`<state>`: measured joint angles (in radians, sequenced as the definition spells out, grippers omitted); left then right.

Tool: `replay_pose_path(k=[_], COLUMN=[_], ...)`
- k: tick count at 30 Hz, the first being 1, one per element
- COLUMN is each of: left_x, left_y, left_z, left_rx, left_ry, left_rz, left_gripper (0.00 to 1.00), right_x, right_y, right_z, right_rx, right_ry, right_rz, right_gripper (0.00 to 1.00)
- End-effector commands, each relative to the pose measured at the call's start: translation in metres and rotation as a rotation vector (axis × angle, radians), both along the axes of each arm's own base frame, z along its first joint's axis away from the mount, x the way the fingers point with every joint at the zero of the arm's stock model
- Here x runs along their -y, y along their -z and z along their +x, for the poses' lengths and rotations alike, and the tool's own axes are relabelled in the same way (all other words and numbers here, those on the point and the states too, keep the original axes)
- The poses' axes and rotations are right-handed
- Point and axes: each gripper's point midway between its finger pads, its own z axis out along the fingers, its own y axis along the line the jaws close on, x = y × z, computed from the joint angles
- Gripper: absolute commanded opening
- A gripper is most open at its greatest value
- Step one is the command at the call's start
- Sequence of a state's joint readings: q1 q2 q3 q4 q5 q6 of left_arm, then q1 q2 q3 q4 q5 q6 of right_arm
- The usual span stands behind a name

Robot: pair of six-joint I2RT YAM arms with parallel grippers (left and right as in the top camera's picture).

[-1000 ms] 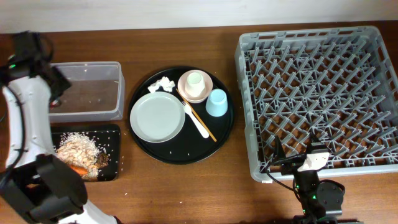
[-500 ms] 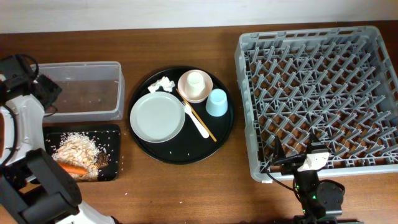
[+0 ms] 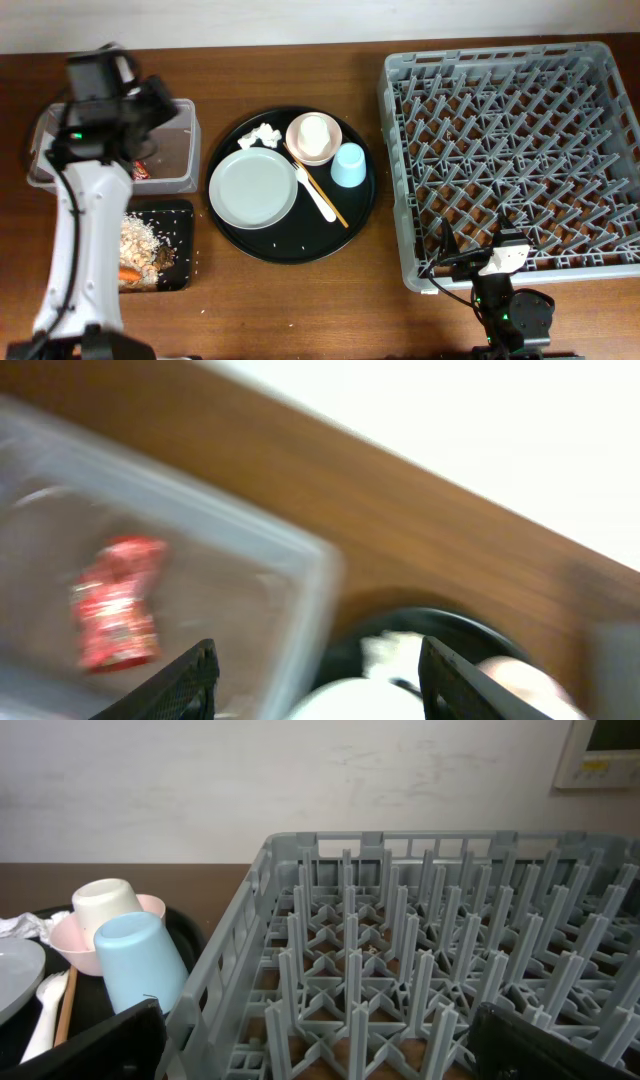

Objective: Sort waste into correct bins and load items into the dishwasher rack
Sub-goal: 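Grasp the white tissue and drop it in the clear bin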

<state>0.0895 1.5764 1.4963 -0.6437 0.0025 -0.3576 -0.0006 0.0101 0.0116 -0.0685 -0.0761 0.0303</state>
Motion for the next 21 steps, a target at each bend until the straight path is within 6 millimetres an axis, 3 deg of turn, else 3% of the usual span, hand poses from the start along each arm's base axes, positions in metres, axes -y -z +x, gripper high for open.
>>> replay_pose_path(k=[1, 3, 4, 5, 8, 11, 15, 21], left_x=[0.091, 0.126, 0.15, 0.159, 0.163, 0.15, 0.146, 0.144], left_y=[0.002, 0.023, 0.047, 0.067, 0.119, 0.155, 0.196, 0.239], left_z=[-0.003, 0.0, 0.006, 0.014, 0.032, 0.046, 0.052, 0.051], left_rx=[-0.018, -0.059, -0.097, -0.121, -0.187, -0.22, -0.271, -0.336], left_ry=[0.211, 0.253, 0.303, 0.347, 0.347, 0.285, 0.267, 0.268], left_rz=[0.022, 0.089, 0.121, 0.158, 0.173, 0.248, 0.281, 0.298], left_gripper=[0.63, 0.63, 0.64, 0.68, 0.69, 0.69, 0.7, 0.7], right_x=[0.002, 0.002, 0.002, 0.002, 0.002, 0.002, 0.002, 0.002], right_y=[0.002, 0.002, 0.002, 0.002, 0.002, 0.002, 0.002, 0.002], right_z=[0.0, 0.0, 0.0, 0.0, 0.0, 0.0, 0.0, 0.0], right_rx=[-0.004, -0.004, -0.004, -0.004, -0.004, -0.004, -0.004, -0.004], right_ry=[0.009, 0.009, 0.009, 0.009, 0.009, 0.009, 0.009, 0.009], right_rz=[0.008, 0.008, 0.008, 0.008, 0.008, 0.008, 0.008, 0.008], right_gripper=[0.99, 0.99, 0.99, 0.99, 0.99, 0.99, 0.99, 0.99])
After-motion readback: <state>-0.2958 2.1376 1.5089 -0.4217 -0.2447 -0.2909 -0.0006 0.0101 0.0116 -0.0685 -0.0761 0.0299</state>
